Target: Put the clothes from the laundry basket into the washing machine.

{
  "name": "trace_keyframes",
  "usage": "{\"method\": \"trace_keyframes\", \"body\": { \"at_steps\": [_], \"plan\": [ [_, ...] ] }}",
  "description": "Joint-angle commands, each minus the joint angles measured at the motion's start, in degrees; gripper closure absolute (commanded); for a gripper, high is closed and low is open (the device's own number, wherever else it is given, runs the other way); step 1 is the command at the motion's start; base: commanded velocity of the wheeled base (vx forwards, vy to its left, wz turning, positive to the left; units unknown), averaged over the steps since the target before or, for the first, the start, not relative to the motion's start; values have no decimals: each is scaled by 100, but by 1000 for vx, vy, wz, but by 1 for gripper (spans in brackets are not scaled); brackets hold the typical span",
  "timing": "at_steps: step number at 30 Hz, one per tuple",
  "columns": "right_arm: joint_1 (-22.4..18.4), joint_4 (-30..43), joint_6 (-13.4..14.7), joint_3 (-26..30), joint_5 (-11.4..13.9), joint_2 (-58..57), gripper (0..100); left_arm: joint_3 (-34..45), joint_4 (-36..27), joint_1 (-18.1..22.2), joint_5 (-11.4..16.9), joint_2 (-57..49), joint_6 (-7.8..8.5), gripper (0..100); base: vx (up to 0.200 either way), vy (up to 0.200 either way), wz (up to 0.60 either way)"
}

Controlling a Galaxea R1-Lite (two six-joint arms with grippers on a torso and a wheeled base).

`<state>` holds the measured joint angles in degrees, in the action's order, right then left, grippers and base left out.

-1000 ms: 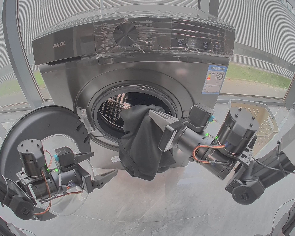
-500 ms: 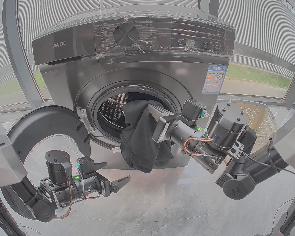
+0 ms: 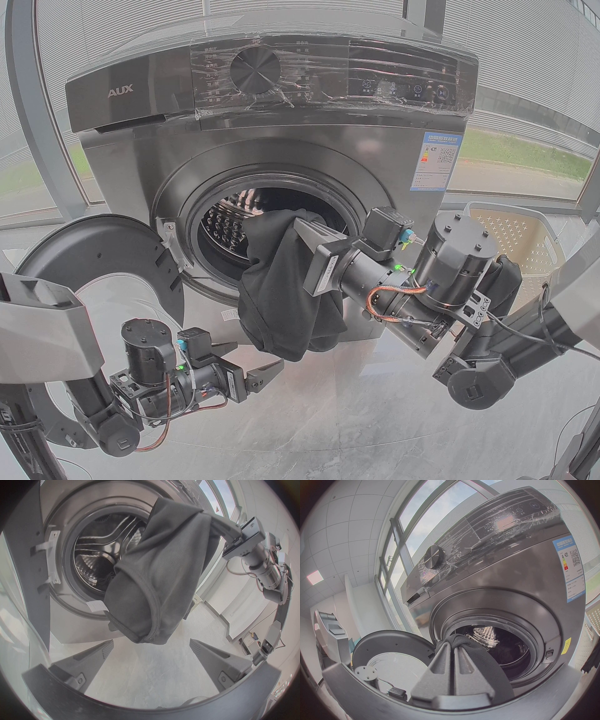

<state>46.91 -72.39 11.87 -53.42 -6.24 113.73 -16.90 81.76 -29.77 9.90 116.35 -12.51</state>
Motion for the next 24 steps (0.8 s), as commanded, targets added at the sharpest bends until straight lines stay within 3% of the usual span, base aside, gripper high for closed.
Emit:
{"method": "trace_keyframes", "body": {
  "at_steps": [1, 10, 12, 13, 20, 24],
  "plan": [
    [20, -12, -1, -11, 0, 9, 100, -139, 314, -11, -6, 758, -85, 0, 0, 0, 0],
    [73, -47, -10, -2, 0, 9, 100, -587, 613, -20, 3, 1109, -639, 0, 0, 0, 0],
    [73, -47, -10, -2, 0, 9, 100, -613, 613, -20, 3, 1118, -665, 0, 0, 0, 0],
    [90, -65, -1, 25, 0, 9, 100, -683, 674, -20, 3, 1136, -780, 0, 0, 0, 0],
    [125, -74, -1, 33, -9, 9, 100, -806, 710, -126, 56, 1092, -955, 0, 0, 0, 0],
    [125, -83, -1, 42, -9, 9, 100, -859, 718, -178, 65, 1092, -947, 0, 0, 0, 0]
  ]
}}
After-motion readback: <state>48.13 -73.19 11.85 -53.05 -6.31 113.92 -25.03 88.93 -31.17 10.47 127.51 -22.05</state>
